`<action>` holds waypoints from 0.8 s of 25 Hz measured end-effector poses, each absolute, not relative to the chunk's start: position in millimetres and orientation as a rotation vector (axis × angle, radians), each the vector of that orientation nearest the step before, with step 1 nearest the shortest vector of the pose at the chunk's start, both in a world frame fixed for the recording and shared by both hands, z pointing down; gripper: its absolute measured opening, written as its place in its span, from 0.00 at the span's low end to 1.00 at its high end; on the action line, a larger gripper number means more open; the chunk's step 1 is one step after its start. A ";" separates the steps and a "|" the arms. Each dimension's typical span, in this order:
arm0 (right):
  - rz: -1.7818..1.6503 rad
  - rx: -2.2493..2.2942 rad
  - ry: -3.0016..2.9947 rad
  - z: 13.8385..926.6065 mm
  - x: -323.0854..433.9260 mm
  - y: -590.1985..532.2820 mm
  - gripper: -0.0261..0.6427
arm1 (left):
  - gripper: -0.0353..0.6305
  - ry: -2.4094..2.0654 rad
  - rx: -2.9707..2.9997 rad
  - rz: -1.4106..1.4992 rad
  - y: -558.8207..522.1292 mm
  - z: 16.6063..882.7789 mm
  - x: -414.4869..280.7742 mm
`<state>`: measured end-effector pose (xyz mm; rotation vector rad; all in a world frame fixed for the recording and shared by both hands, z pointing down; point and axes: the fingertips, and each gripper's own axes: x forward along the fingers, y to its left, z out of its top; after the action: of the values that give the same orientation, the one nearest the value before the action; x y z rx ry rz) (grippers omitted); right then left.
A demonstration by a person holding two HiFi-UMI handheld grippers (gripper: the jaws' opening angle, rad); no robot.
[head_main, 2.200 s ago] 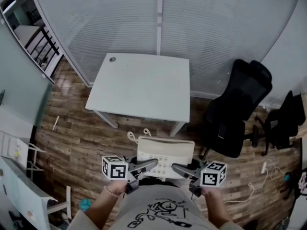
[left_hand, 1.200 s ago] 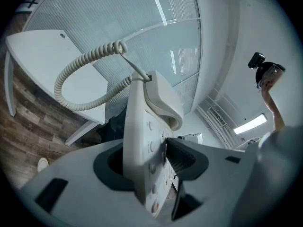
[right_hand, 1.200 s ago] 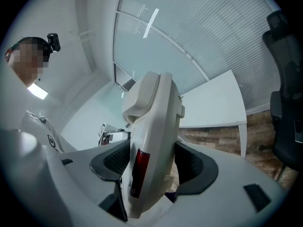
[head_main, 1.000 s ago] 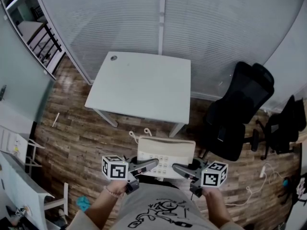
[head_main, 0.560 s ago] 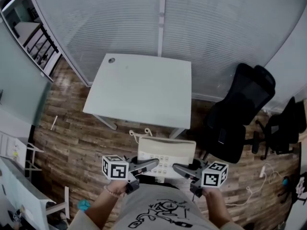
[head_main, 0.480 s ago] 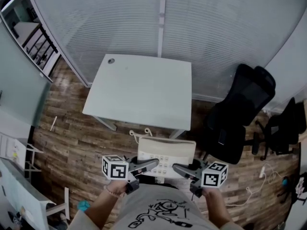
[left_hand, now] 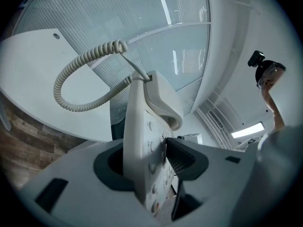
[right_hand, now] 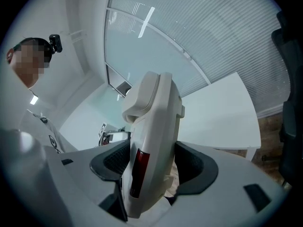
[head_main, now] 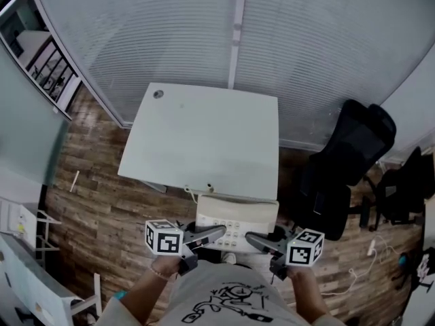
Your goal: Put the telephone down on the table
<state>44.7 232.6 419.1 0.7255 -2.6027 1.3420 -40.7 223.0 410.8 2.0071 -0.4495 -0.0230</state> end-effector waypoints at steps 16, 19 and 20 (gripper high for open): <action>1.364 0.796 -2.589 415.7 7.8 160.5 0.50 | 0.36 -0.394 2.006 -0.025 146.9 409.5 -76.5; 1.368 0.801 -2.585 416.2 4.0 153.1 0.50 | 0.36 -0.390 1.998 -0.024 139.7 410.1 -80.2; 1.370 0.803 -2.585 416.3 2.8 151.0 0.50 | 0.36 -0.390 1.996 -0.020 137.6 410.1 -81.5</action>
<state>2.8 151.0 416.3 0.8031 -2.5851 1.3698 -81.5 137.6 410.1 1.9963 -0.3902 -0.0204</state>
